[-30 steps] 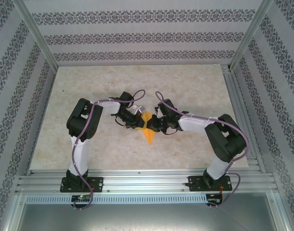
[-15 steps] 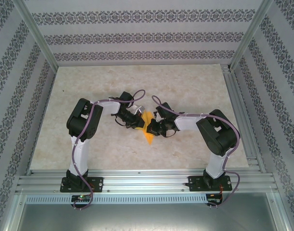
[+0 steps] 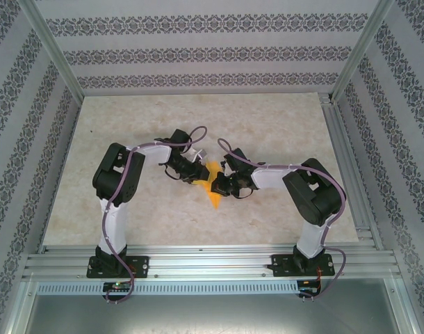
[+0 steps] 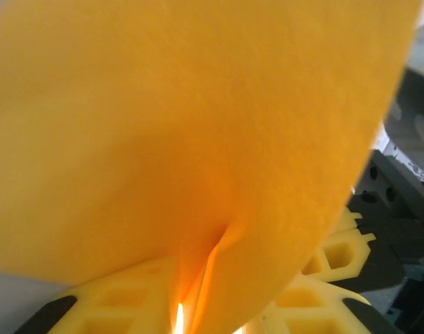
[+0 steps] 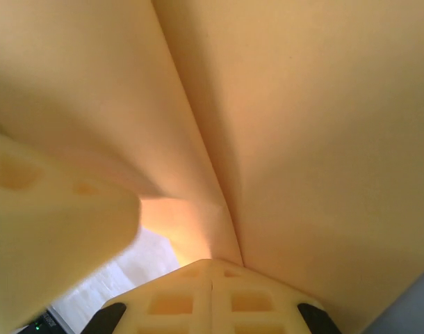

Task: Fold a paper plane with a square sheet of paper (pick it up from the middle)
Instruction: Fourth fold the wing at the center of the table.

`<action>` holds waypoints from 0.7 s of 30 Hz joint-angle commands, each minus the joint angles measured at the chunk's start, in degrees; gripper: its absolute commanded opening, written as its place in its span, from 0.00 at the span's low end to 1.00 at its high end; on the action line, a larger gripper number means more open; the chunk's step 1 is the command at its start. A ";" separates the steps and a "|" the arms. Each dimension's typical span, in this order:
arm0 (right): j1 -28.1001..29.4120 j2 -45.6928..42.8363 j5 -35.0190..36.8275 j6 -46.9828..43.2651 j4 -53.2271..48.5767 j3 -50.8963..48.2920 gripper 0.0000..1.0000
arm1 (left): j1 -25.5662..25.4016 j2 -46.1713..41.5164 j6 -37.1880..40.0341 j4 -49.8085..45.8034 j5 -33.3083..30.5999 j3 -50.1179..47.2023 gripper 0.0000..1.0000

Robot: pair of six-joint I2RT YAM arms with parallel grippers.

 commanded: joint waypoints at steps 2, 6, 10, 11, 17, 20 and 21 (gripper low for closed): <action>1.14 3.13 2.87 -1.27 -4.75 -1.26 0.04 | 2.13 -6.56 -3.13 1.21 -5.95 1.18 0.34; 1.27 3.25 3.15 -0.97 -4.54 -1.16 0.04 | 2.32 -9.91 -6.26 1.66 -9.85 0.24 0.33; 1.31 3.25 3.49 -0.82 -4.62 -0.95 0.04 | 2.13 -13.58 -10.53 6.94 -6.87 -2.97 0.15; 1.34 3.24 3.51 -0.76 -4.40 -0.91 0.04 | 1.98 -13.72 -11.04 7.90 -4.96 -3.14 0.13; 1.37 3.16 3.66 -0.44 -3.94 -0.99 0.04 | -0.26 -9.80 -14.32 9.40 -1.07 -2.33 0.03; 1.49 3.24 3.66 -0.34 -3.76 -1.03 0.04 | -1.47 -7.70 -16.10 11.55 -0.85 -2.28 0.02; 1.49 3.25 3.75 -0.34 -3.82 -1.10 0.04 | -1.78 -7.01 -16.23 11.63 -0.89 -1.98 0.02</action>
